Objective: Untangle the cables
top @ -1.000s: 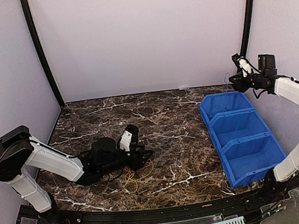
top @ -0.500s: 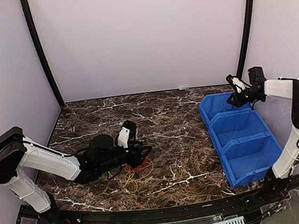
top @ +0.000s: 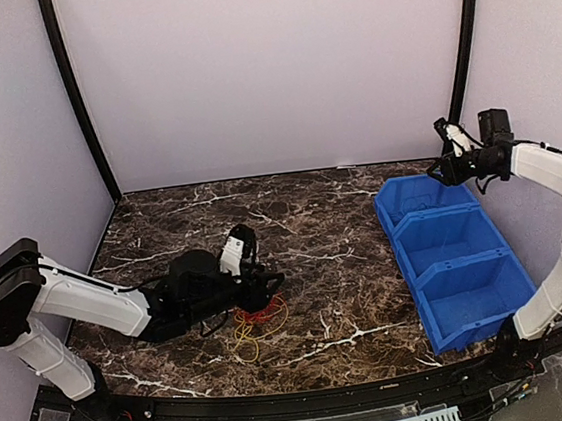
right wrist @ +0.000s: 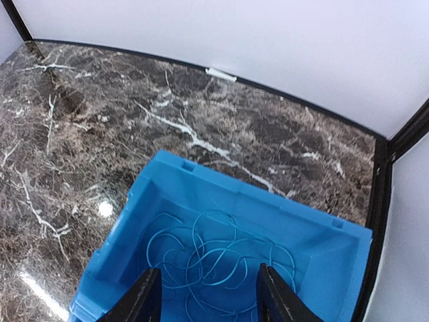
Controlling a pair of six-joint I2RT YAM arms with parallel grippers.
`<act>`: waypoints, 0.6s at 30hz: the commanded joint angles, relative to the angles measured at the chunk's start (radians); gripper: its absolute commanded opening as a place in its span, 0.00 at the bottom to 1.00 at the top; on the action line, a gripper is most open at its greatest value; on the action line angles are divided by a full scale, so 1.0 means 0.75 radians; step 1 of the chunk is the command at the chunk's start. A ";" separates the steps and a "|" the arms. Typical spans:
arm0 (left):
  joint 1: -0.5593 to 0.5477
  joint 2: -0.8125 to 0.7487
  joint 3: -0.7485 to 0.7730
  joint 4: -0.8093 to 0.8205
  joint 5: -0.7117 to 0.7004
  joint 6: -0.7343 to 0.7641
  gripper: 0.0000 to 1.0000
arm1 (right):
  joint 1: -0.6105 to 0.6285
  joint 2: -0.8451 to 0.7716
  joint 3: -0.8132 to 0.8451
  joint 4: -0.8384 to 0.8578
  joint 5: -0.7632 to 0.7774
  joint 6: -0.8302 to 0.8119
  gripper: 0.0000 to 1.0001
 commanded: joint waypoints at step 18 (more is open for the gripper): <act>0.114 -0.356 0.185 -1.048 -0.195 -0.234 0.46 | 0.900 -0.102 0.144 -0.133 -0.018 -0.300 0.48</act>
